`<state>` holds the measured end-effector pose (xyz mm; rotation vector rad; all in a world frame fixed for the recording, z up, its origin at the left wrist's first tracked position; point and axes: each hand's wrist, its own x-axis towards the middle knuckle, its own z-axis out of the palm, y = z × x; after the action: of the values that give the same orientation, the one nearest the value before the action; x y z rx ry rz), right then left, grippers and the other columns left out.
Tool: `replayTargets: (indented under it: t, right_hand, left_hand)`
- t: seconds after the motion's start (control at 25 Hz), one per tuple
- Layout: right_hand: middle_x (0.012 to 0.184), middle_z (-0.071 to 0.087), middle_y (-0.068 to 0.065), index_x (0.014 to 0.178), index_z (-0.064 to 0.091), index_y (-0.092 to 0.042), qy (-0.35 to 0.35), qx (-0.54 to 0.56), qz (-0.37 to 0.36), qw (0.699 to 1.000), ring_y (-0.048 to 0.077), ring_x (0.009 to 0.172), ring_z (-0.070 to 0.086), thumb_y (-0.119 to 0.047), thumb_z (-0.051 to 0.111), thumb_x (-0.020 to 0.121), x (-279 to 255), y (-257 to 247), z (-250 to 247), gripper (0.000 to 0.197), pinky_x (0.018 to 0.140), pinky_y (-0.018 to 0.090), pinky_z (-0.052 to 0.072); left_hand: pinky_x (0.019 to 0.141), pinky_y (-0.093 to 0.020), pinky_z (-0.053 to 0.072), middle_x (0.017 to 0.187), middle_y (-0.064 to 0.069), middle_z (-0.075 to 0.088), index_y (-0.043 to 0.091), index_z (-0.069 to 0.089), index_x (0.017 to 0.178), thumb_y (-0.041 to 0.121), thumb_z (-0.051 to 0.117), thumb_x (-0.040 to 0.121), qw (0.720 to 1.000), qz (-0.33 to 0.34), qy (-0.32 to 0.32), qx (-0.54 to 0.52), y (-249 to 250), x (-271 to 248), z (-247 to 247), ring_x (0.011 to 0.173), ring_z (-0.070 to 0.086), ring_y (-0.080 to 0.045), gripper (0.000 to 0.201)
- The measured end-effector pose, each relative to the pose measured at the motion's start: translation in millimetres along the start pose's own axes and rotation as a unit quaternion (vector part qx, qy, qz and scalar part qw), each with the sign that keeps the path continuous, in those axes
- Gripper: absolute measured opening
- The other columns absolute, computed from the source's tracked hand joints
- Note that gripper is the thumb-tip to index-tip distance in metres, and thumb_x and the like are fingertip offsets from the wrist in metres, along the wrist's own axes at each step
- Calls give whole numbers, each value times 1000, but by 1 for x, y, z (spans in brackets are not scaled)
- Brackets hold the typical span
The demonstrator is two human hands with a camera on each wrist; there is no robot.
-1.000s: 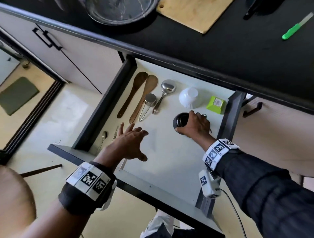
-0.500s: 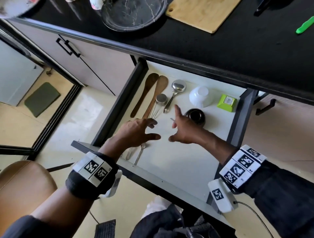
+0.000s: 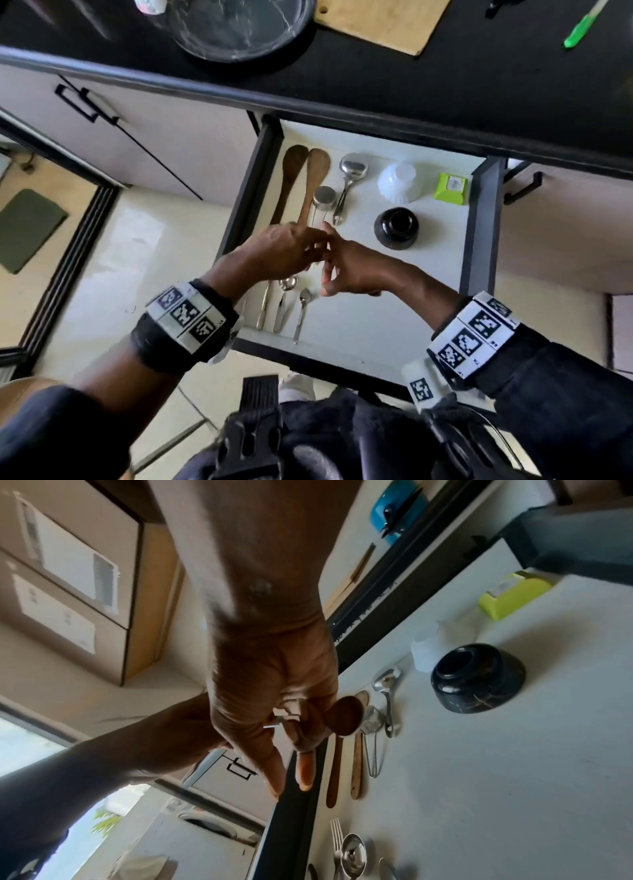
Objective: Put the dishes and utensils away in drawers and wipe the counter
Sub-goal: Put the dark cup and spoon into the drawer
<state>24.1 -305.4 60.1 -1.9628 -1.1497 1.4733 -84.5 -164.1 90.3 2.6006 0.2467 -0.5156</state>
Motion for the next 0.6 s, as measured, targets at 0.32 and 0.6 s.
replayTargets:
  t: [0.32,0.6]
  right_hand:
    - [83,74,14,92,70,1,129,318,24,939,18,73,70,-2,78,78,25,11,18,16,70,28,58]
    - [81,71,14,88,70,2,192,358,105,908,20,71,69,2,76,78,58,35,24,12,71,31,61]
  left_hand:
    - [63,-33,58,77,8,66,12,66,93,28,55,97,985,78,-38,-151,-90,-25,6,68,67,-6,20]
    - [90,-28,46,125,4,64,23,63,124,49,58,92,957,-16,-286,-50,-90,-25,40,108,60,-12,41]
